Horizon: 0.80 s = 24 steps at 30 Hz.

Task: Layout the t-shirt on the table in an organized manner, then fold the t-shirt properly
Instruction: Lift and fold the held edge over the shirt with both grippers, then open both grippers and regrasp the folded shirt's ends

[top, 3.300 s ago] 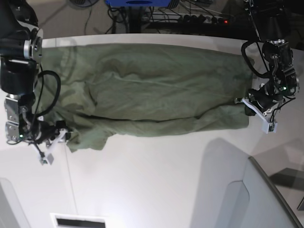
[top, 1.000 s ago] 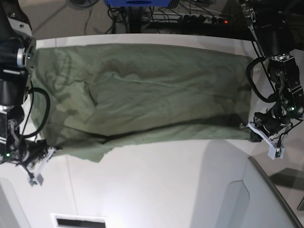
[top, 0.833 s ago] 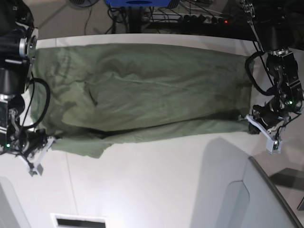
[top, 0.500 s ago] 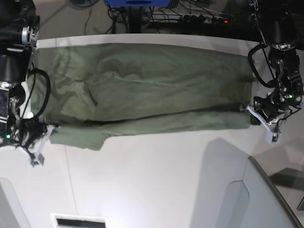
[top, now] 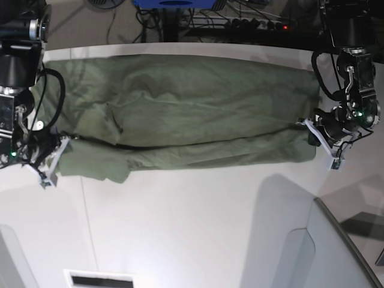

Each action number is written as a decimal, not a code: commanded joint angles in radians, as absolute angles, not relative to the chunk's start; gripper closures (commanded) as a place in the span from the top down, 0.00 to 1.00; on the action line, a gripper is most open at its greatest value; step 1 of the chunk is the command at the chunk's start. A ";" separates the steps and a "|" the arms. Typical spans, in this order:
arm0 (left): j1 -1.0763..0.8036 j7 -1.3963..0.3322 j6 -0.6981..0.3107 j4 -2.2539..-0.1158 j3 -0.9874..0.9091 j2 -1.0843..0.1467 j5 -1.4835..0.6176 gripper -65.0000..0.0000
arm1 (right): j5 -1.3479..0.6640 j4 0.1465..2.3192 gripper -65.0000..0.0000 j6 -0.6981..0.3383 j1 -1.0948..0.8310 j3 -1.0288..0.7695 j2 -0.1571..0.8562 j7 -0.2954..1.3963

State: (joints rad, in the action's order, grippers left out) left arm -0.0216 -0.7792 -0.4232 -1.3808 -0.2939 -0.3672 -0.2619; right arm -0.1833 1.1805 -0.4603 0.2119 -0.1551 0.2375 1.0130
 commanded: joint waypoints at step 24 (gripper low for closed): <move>-0.074 -0.662 -0.420 -1.308 -0.302 -0.375 -0.269 0.00 | -0.186 1.185 0.00 -0.458 0.196 -0.160 0.271 1.000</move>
